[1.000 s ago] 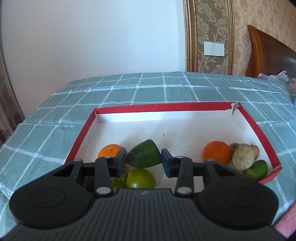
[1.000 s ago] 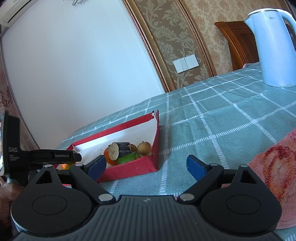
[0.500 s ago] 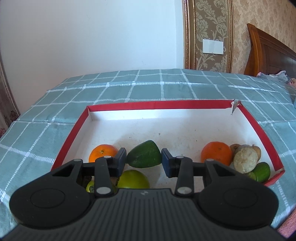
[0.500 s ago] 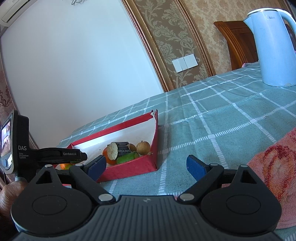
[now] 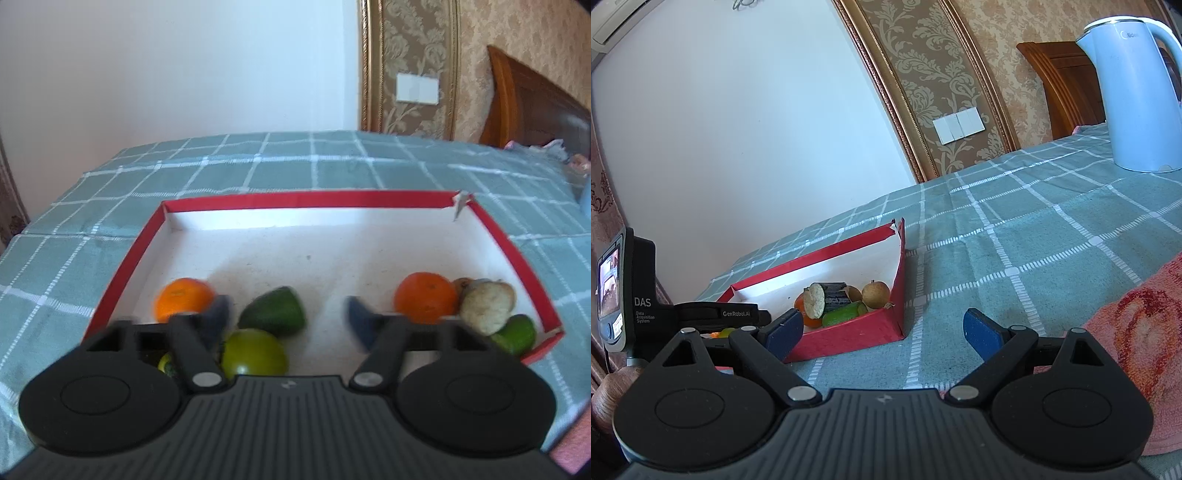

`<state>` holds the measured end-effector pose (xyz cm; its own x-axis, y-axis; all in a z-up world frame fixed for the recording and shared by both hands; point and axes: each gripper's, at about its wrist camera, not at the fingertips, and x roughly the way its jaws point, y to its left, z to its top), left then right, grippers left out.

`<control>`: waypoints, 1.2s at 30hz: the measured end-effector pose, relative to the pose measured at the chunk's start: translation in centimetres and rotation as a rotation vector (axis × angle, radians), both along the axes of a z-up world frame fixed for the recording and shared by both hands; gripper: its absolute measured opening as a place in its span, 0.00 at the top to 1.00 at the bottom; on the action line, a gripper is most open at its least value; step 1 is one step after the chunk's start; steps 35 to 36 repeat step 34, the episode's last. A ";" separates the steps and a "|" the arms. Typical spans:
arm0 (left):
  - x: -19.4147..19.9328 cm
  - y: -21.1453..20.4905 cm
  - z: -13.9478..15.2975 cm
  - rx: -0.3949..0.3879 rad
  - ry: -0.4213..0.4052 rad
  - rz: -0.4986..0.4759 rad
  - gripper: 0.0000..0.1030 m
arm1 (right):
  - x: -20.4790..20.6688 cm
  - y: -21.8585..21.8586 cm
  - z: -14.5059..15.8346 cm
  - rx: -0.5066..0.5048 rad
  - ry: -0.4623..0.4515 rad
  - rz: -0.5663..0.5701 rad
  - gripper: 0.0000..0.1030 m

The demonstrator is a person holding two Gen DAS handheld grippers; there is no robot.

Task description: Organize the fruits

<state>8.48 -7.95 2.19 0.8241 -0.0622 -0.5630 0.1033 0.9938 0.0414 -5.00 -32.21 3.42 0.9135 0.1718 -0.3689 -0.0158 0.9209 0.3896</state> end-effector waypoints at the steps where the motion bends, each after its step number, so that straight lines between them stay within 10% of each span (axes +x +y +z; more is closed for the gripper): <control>1: -0.6 0.0 0.3 -0.002 -0.030 -0.001 0.00 | 0.0 0.0 0.0 0.000 0.000 -0.001 0.09; 12: -7.0 -1.1 2.8 0.165 -0.273 0.086 0.00 | -0.3 0.1 0.1 -0.004 -0.001 -0.017 0.09; 36: -8.5 4.4 2.5 0.028 -0.114 0.165 0.00 | -0.2 0.5 0.4 -0.018 0.004 -0.049 0.09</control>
